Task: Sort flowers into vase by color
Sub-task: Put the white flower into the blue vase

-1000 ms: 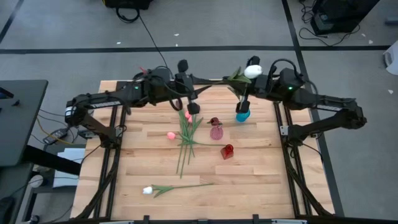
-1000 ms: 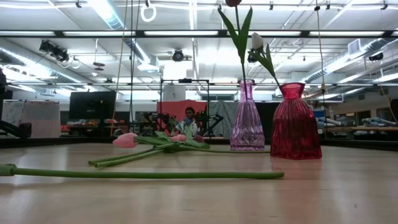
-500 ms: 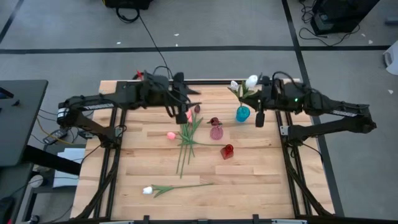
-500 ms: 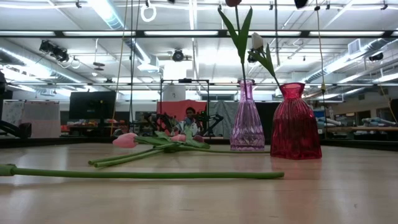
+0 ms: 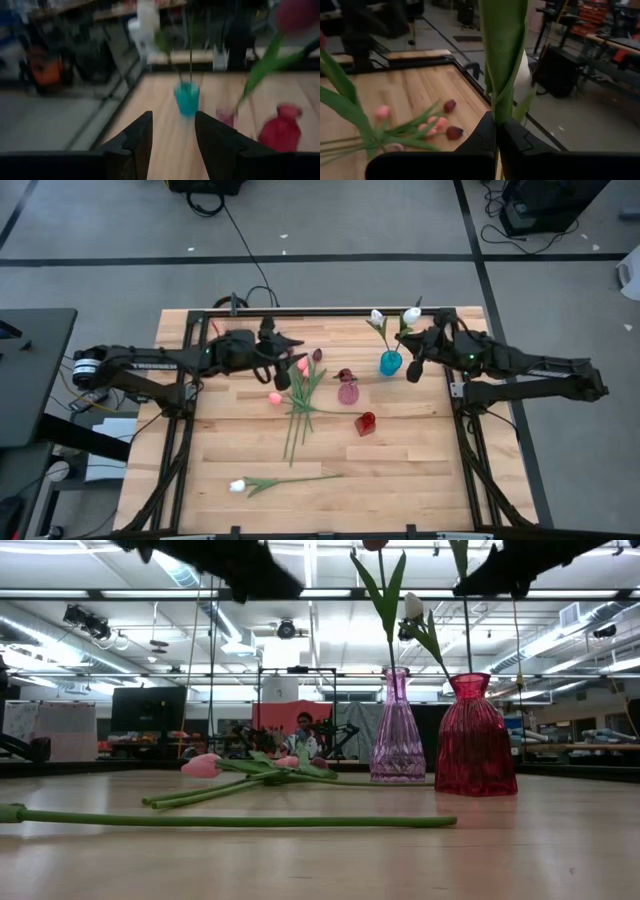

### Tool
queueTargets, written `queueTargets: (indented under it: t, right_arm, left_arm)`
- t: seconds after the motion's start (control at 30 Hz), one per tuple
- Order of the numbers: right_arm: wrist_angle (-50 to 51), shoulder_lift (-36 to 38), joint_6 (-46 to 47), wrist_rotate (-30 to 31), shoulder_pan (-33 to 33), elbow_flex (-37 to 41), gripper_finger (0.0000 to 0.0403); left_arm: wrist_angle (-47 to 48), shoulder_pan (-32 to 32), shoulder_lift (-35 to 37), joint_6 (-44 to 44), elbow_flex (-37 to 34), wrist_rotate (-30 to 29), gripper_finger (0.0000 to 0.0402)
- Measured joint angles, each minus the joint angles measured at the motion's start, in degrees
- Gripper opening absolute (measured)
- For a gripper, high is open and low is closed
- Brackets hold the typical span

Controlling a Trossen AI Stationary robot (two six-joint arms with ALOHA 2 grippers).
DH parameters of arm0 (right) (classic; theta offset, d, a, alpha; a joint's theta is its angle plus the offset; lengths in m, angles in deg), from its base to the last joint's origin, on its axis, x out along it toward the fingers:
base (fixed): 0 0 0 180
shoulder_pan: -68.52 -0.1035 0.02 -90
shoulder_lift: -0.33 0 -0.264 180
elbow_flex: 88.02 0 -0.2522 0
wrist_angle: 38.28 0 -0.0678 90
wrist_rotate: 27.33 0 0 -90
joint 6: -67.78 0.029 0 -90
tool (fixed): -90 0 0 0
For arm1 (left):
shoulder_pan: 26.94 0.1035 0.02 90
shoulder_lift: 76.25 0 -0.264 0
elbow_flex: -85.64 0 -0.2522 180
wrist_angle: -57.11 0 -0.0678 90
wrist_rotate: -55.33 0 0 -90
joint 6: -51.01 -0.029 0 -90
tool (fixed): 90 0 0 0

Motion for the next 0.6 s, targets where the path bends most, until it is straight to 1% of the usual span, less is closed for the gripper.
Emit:
queueTargets:
  t: [0.17, 0.33, 0.47, 0.6]
  right_arm:
    - [-1.15, -0.58, 0.28, 0.03, 1.68, 2.44, 0.0011]
    - [-7.05, -0.54, 0.84, 0.42, 2.08, 5.75, 0.001]
    - [-6.69, -0.55, 2.72, 0.78, 2.08, 6.93, 0.0013]
    - [-2.76, -0.59, 4.85, 0.75, 2.08, 7.85, 0.0035]
  left_arm:
    - [-0.17, -0.3, -0.13, 6.31, -6.12, -0.7, 0.0152]
    - [0.14, -1.18, -0.15, 10.64, -9.35, -0.7, 0.0152]
    - [0.26, -2.29, -0.11, 12.55, -10.67, -0.62, 0.0152]
    - [0.69, -3.31, -0.11, 15.97, -12.86, -0.65, 0.0151]
